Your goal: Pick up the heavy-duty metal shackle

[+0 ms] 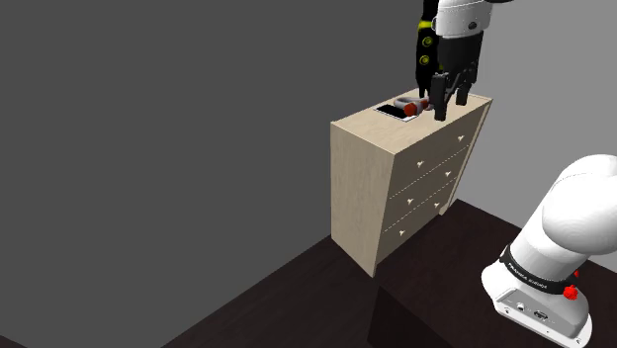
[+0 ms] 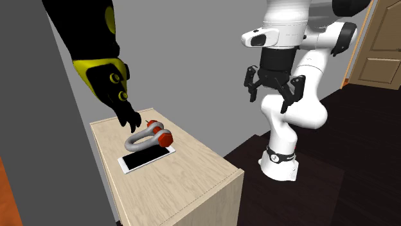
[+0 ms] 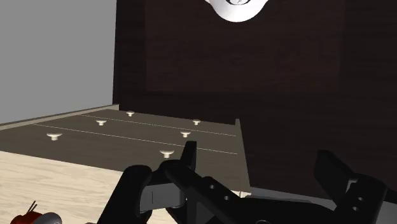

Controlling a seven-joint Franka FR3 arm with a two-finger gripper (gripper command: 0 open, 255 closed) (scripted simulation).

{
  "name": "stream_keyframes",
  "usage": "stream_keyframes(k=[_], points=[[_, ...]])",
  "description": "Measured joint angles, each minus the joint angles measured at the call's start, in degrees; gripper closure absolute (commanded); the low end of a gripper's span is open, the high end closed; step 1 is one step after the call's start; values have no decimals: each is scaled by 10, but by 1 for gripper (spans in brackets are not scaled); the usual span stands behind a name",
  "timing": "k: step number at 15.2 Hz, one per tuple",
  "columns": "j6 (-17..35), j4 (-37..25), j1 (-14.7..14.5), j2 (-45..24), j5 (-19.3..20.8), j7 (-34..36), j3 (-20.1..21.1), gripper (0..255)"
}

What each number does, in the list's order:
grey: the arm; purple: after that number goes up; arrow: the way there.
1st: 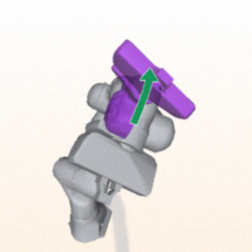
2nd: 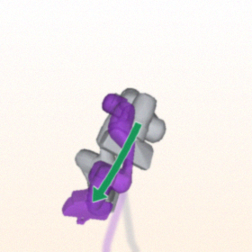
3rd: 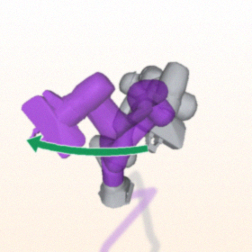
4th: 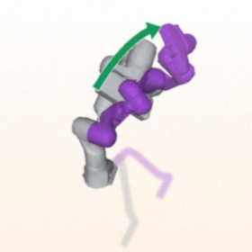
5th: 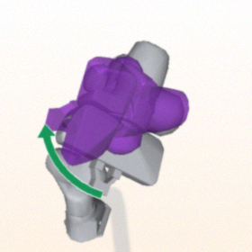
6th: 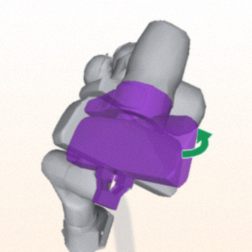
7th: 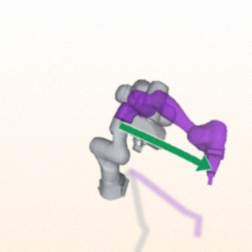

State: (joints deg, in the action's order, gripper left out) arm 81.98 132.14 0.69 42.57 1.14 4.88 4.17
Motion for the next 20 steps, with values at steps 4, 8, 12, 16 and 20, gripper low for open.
stream_keyframes(k=[4, 8, 12, 16, 20], points=[[19, -14, 10, -32, 11, -15, -18, 0], [55, -39, 26, -93, 28, -43, -51, 0], [83, -80, 40, -163, 36, -69, -80, 0], [116, -131, 53, -247, 37, -97, -110, 0], [128, -193, 66, -322, 30, -126, -136, 0]])
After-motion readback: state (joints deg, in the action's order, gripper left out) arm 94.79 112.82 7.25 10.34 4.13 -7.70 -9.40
